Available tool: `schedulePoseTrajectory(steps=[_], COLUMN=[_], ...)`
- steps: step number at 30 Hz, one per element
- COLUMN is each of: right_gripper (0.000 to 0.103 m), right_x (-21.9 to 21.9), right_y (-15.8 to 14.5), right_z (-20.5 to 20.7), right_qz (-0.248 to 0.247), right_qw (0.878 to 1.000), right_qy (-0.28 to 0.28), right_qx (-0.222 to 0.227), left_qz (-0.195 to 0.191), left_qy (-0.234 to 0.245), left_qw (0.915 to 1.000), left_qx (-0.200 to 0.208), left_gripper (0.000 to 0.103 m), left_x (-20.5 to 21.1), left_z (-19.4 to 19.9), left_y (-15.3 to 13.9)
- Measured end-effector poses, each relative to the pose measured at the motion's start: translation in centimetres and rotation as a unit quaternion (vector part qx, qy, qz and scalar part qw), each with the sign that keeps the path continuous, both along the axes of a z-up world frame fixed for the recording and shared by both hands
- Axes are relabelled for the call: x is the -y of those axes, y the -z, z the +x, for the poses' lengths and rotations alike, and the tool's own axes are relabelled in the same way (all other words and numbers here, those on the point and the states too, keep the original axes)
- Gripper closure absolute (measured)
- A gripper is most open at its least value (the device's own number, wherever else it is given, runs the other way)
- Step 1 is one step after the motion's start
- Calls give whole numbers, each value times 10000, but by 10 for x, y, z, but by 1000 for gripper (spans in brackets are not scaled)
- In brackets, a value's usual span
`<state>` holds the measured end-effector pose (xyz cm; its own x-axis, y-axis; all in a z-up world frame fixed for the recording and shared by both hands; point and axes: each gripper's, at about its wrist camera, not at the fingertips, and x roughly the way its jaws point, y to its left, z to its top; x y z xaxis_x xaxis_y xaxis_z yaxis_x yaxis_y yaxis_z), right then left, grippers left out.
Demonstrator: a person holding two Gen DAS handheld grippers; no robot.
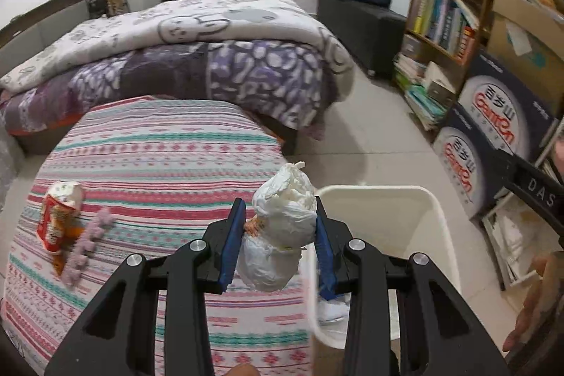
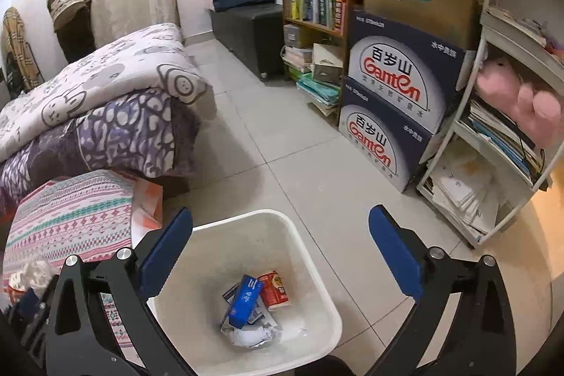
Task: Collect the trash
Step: 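Open the left tool over the bin to drop the white tissue bundle, then grasp the pink fuzzy strip on the cloth with the left tool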
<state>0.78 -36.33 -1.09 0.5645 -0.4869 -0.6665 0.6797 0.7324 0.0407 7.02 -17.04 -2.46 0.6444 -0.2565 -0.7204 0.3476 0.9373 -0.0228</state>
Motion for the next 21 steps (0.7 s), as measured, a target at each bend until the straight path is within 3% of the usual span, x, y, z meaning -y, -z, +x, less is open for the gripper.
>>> schedulePoseTrajectory(steps=[10, 12, 13, 21], right_gripper=[7, 7, 7, 7], right_x=[21, 23, 24, 5], right_y=[-1, -1, -2, -3], right_z=[-13, -15, -15, -5], right_qz=[96, 121, 142, 257], right_qw=[9994, 9993, 9991, 9994], right_qy=[319, 358, 375, 135], right_qx=[65, 83, 100, 162], left_qz=[-422, -562, -612, -346], left_qy=[683, 789, 834, 662], left_qw=[9958, 9938, 9930, 9959], left_qx=[-450, -543, -566, -513], left_gripper=[62, 46, 43, 36], left_x=[39, 41, 41, 17], left_z=[-4, -4, -5, -1], left_y=[9, 12, 12, 10])
